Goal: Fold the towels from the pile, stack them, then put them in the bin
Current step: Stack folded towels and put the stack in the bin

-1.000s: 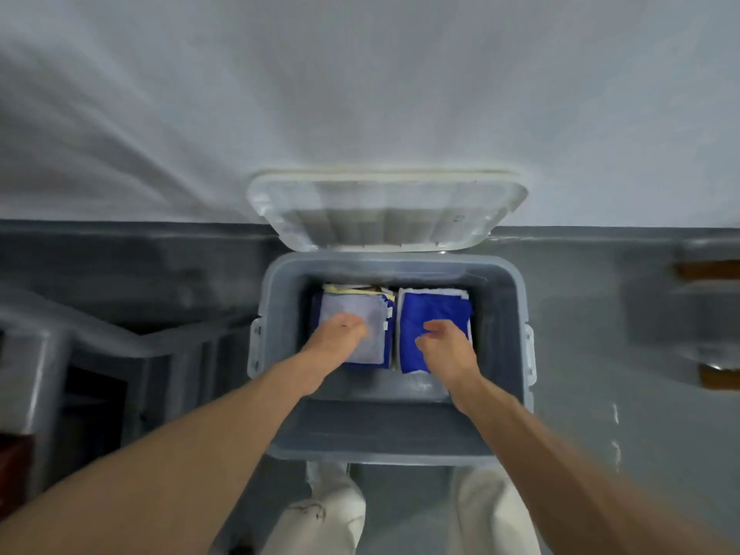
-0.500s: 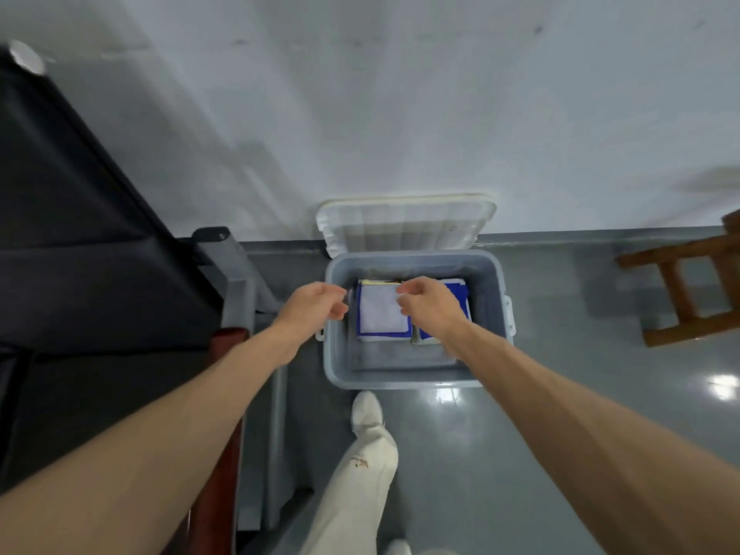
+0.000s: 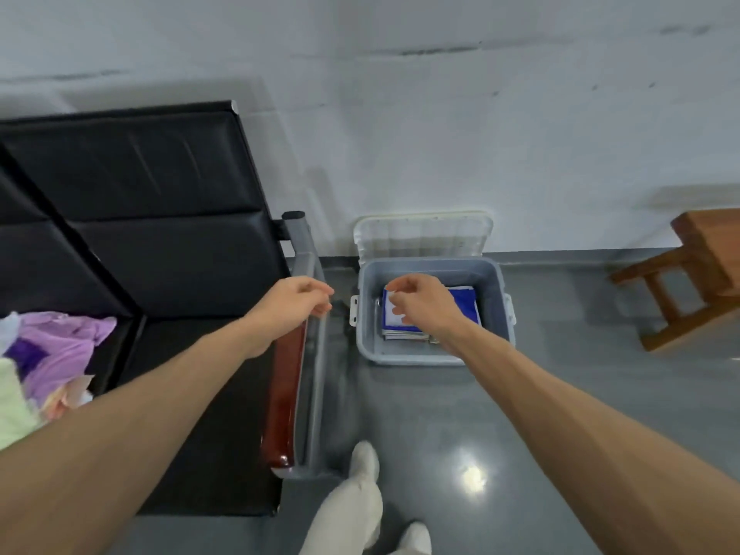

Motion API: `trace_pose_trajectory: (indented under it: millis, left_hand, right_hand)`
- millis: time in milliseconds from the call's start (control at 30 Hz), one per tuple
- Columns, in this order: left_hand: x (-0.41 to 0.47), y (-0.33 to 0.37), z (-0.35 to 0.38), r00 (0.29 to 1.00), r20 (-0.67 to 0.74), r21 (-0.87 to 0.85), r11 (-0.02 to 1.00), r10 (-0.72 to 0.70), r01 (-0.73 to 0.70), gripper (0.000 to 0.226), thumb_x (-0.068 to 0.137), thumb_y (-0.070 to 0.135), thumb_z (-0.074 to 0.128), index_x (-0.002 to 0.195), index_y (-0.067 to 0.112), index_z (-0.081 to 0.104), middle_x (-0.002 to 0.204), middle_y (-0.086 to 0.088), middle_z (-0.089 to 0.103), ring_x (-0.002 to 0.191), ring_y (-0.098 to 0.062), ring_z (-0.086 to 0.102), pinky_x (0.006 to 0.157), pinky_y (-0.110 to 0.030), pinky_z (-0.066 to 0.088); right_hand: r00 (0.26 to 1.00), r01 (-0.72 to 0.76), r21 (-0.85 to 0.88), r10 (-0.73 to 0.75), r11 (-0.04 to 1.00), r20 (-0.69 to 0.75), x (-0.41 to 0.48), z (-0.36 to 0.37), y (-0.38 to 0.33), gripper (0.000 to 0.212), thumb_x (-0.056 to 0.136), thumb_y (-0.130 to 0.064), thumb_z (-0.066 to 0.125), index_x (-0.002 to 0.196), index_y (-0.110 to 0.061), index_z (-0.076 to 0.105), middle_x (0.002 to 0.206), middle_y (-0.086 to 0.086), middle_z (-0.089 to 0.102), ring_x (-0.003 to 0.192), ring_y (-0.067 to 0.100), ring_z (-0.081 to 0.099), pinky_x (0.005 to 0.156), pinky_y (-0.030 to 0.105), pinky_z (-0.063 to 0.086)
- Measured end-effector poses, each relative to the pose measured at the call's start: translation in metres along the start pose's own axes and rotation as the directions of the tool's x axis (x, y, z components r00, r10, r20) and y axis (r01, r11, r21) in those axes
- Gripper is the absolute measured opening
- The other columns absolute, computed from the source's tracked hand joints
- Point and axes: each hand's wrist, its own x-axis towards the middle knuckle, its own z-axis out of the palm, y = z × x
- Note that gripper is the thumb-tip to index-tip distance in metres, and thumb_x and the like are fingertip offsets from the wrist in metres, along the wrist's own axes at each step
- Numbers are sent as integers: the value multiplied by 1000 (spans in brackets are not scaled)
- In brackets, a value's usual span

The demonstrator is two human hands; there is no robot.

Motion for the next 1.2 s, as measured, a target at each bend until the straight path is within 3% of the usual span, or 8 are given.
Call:
trace_pose_trajectory:
  millis: [100,467,600,800,867,933,1000,1200]
  left_hand:
    - [-37,2,-35,999,-16,-10,999,37,-37,19,94,16,53,103,24,67,97,1,73,95,-10,68,94,-30,49]
    - [-90,-49,-209,941,-287,-129,966,180,-224,20,94,15,52,104,23,67,95,3,74,94,-10,69,88,-26,49]
    - [-80,-84,-289,926,-291,-147,946,239,-290,20,93,13,53,103,23,67,94,3,74,94,-10,69,90,-27,51]
    - [-74,-136,-394,925,-290,-203,929,246,-311,20,93,11,52,103,19,67,94,-1,73,95,-14,69,91,-29,51]
    - [-72,-150,-419,930,-288,-214,931,228,-295,20,93,11,52,101,20,68,91,-1,73,94,-15,69,91,-31,52]
    - [-71,-157,-435,931,-295,-234,928,215,-289,20,95,13,51,100,21,68,91,-1,73,94,-16,70,88,-31,52]
    - [-75,-159,-442,935,-287,-253,925,210,-285,20,95,14,50,101,21,68,92,-1,73,94,-16,69,86,-29,52]
    - [-109,-176,-440,916,-337,-200,934,218,-296,20,94,12,51,103,21,68,94,0,73,93,-13,69,88,-30,53]
  right_hand:
    - [998,54,-43,-53,998,28,-22,14,-30,17,91,-13,55,103,-19,64,103,-3,67,101,19,64,96,40,51]
    - [947,321,-164,-321,933,26,-31,129,-166,19,92,-18,56,110,-17,64,109,-2,66,103,16,63,96,37,50]
    - [929,351,-237,-369,906,-35,-19,202,-215,21,92,-22,57,111,-20,64,111,-5,66,103,13,62,94,30,47]
    - [930,335,-281,-364,899,-56,-7,298,-289,16,91,-23,58,106,-22,64,104,-3,69,101,17,65,95,40,50]
    - [925,347,-284,-376,894,-55,-10,318,-304,17,93,-23,57,108,-22,64,101,-5,68,96,14,67,87,30,52]
    - [924,356,-316,-382,880,-23,-14,330,-310,17,95,-24,55,110,-21,62,99,-7,67,83,6,68,69,10,47]
    - [925,357,-377,-381,855,12,-21,334,-313,18,96,-26,54,111,-21,61,100,-7,68,76,1,66,59,4,40]
    - [890,443,-424,-446,790,99,-35,336,-308,21,96,-28,55,114,-20,62,107,-2,68,87,9,65,78,17,47]
